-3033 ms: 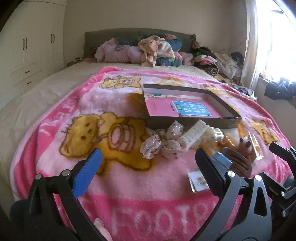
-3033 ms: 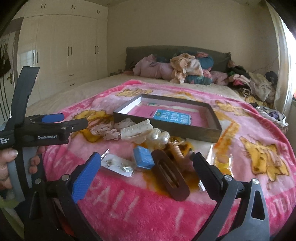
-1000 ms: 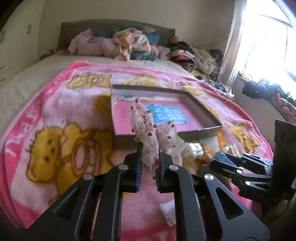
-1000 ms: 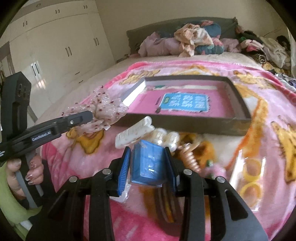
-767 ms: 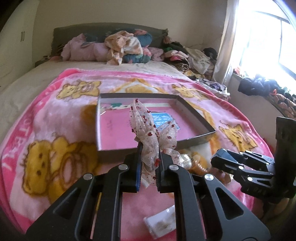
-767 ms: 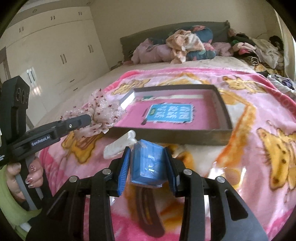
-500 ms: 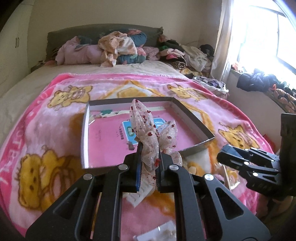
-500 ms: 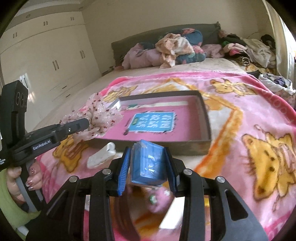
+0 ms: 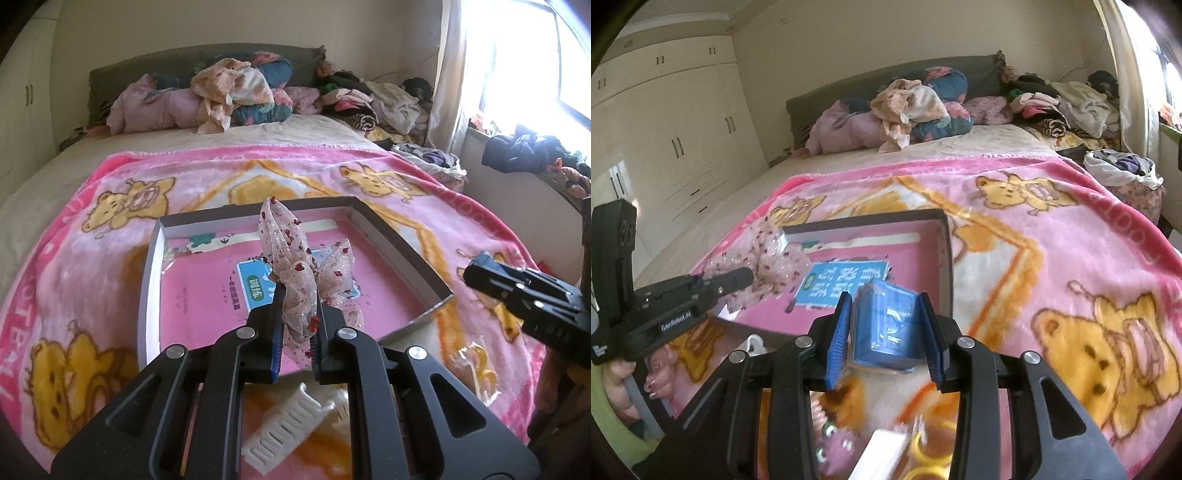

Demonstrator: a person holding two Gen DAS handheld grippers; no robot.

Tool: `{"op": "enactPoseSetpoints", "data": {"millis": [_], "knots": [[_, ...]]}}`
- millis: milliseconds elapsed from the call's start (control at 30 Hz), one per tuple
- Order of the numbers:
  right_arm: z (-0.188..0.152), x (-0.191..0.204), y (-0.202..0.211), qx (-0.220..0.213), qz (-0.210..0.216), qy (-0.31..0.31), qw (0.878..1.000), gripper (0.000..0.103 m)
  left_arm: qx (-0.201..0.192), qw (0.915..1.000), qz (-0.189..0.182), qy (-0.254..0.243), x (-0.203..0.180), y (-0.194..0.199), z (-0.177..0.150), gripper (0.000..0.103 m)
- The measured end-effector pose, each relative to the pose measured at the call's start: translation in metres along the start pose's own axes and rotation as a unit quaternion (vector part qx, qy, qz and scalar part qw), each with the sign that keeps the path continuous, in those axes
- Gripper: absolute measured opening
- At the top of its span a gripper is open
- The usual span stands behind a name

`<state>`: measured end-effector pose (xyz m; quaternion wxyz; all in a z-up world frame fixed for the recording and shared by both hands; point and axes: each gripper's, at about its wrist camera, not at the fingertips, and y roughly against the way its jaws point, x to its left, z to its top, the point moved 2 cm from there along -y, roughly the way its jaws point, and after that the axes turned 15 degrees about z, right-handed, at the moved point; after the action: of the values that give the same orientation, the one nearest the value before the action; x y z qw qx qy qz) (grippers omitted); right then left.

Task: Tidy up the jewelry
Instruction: 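Lower the bow into the tray with the left gripper while the right drops the blue clip there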

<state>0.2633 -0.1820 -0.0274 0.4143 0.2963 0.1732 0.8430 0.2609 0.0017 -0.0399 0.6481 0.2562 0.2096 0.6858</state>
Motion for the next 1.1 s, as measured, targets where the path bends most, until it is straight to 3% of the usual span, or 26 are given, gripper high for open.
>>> {"op": "enactPoseSetpoints", "data": {"millis": [600,1100], "knots": [[0.003,-0.025,-0.063,0.05,-0.029,0.009,0.998,0.035,0.05,0.9981,0.034,0.004,0.018,-0.05,-0.007,0.007],[-0.008,-0.033,-0.077,0.068,-0.046,0.003,0.997,0.035,0.07,0.997,0.032,0.006,0.021,-0.059,-0.022,0.01]]}}
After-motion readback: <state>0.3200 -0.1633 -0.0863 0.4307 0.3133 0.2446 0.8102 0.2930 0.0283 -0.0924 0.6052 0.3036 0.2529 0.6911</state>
